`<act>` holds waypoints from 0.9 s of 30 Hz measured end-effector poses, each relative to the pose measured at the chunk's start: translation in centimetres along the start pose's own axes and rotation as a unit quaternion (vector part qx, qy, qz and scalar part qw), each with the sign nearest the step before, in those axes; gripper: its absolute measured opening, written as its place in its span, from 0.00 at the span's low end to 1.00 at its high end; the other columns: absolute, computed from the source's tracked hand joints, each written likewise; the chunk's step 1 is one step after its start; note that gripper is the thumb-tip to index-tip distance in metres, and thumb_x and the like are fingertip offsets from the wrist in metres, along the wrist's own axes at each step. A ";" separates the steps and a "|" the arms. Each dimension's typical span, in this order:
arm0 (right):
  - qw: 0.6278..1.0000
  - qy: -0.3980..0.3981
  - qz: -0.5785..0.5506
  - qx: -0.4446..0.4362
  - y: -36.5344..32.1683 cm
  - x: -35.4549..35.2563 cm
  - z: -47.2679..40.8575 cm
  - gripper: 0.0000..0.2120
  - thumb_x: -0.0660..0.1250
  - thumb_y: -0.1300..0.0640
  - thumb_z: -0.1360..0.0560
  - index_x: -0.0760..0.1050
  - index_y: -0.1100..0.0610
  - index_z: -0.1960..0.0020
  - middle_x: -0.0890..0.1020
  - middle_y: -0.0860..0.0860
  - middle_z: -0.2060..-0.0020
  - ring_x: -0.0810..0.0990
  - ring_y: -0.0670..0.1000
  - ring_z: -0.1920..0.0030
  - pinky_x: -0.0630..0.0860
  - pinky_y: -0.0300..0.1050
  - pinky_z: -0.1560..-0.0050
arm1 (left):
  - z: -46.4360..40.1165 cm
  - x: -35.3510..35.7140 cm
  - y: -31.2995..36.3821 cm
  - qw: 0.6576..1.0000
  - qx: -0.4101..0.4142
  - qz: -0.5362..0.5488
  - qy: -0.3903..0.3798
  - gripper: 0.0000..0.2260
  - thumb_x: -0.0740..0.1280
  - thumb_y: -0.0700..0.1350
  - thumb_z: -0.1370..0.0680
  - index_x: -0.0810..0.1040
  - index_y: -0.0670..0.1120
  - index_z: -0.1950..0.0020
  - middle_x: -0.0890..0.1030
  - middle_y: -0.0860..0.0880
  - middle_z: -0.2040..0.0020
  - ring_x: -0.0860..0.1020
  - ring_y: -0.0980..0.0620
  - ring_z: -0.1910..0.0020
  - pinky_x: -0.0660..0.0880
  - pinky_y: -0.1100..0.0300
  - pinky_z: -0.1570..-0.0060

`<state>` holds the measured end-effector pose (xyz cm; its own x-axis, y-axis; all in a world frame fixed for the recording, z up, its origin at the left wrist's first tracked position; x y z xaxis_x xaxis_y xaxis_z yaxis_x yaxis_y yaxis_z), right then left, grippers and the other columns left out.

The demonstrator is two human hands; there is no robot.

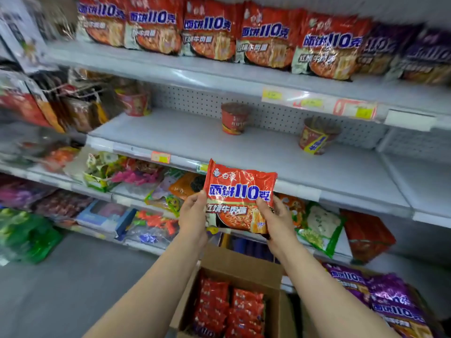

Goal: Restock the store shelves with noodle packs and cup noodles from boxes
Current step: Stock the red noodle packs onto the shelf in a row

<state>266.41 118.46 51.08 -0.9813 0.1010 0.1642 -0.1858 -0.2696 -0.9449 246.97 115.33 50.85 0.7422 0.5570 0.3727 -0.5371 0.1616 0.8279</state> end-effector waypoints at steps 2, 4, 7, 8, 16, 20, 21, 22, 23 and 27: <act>1.000 -0.001 -0.012 -0.027 -2.6 0.5 0.3 0.19 0.74 0.54 0.24 0.77 0.52 0.35 0.87 0.52 0.48 0.87 0.53 0.52 0.84 0.50 0.55 | 0.7 0.8 2.3 0.999 0.034 0.007 0.006 0.06 0.66 0.45 0.17 0.77 0.43 0.50 0.84 0.40 0.54 0.82 0.45 0.60 0.81 0.49 0.57; 0.999 -0.007 -0.031 -0.040 -4.8 1.1 0.5 0.17 0.74 0.53 0.24 0.77 0.54 0.37 0.87 0.53 0.51 0.88 0.55 0.52 0.84 0.54 0.52 | 1.4 1.6 4.3 0.998 0.060 0.016 0.006 0.06 0.65 0.43 0.17 0.77 0.44 0.52 0.84 0.40 0.55 0.82 0.45 0.61 0.80 0.49 0.55; 0.997 -0.018 -0.058 -0.054 -7.8 2.1 1.0 0.15 0.73 0.52 0.24 0.76 0.54 0.40 0.88 0.54 0.52 0.87 0.56 0.52 0.83 0.59 0.47 | 2.6 2.4 7.0 0.996 0.078 0.032 -0.002 0.07 0.64 0.44 0.17 0.78 0.40 0.49 0.86 0.41 0.55 0.84 0.45 0.60 0.81 0.48 0.54; 0.996 -0.019 -0.066 -0.060 -8.6 2.5 1.2 0.15 0.73 0.51 0.24 0.76 0.54 0.40 0.88 0.54 0.52 0.87 0.56 0.52 0.83 0.59 0.46 | 2.9 2.7 7.7 0.996 0.078 0.036 -0.008 0.09 0.64 0.44 0.16 0.79 0.39 0.47 0.86 0.41 0.54 0.84 0.44 0.58 0.82 0.46 0.51; 0.987 0.009 -0.095 -0.133 -14.4 4.4 2.3 0.13 0.72 0.49 0.23 0.76 0.57 0.46 0.87 0.51 0.61 0.87 0.49 0.63 0.81 0.48 0.61 | 5.1 4.9 13.4 0.988 0.134 0.074 -0.026 0.09 0.63 0.42 0.16 0.77 0.38 0.50 0.86 0.44 0.64 0.85 0.48 0.65 0.80 0.45 0.49; 0.983 -0.016 -0.114 -0.145 -16.3 5.9 2.1 0.13 0.68 0.48 0.21 0.76 0.57 0.45 0.88 0.53 0.57 0.87 0.52 0.58 0.81 0.50 0.57 | 4.8 5.8 16.2 0.988 0.138 0.067 -0.033 0.10 0.62 0.44 0.16 0.78 0.40 0.51 0.86 0.40 0.57 0.85 0.42 0.58 0.81 0.44 0.47; 0.981 -0.024 -0.126 -0.143 -16.8 6.3 2.0 0.13 0.67 0.49 0.20 0.76 0.57 0.44 0.88 0.54 0.56 0.87 0.53 0.57 0.80 0.50 0.57 | 4.4 6.0 16.9 0.987 0.141 0.065 -0.038 0.10 0.62 0.45 0.16 0.78 0.41 0.52 0.86 0.40 0.57 0.85 0.41 0.55 0.80 0.42 0.45; 0.980 -0.030 -0.137 -0.142 -17.3 6.8 1.7 0.12 0.66 0.50 0.19 0.76 0.58 0.43 0.87 0.54 0.54 0.87 0.53 0.55 0.81 0.50 0.56 | 4.1 6.2 17.7 0.987 0.142 0.062 -0.042 0.10 0.62 0.45 0.16 0.77 0.41 0.53 0.86 0.40 0.57 0.85 0.40 0.54 0.79 0.41 0.43; 0.979 -0.032 -0.145 -0.141 -17.9 7.3 1.5 0.11 0.66 0.51 0.19 0.76 0.58 0.43 0.87 0.55 0.53 0.87 0.54 0.54 0.81 0.50 0.54 | 3.4 6.4 18.4 0.986 0.145 0.063 -0.044 0.10 0.62 0.45 0.16 0.77 0.41 0.53 0.86 0.40 0.57 0.85 0.40 0.54 0.79 0.41 0.42; 0.976 -0.017 -0.146 -0.162 -20.9 9.2 -0.4 0.05 0.66 0.55 0.19 0.77 0.57 0.49 0.86 0.55 0.54 0.86 0.54 0.56 0.82 0.54 0.52 | 0.7 7.3 21.6 0.986 0.144 0.057 -0.064 0.10 0.62 0.46 0.15 0.79 0.42 0.50 0.86 0.40 0.54 0.85 0.43 0.56 0.80 0.42 0.43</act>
<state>261.29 125.41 72.18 -0.8912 0.0952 0.4434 -0.4369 0.0826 -0.8957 241.06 122.30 71.73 0.7375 0.4479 0.5055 -0.4976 -0.1456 0.8551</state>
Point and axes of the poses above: each hand's wrist, its own z-axis away from the middle knuckle, its own x-axis out of the palm, y = z × x, the point moved 4 cm from there along -z, towards the middle knuckle
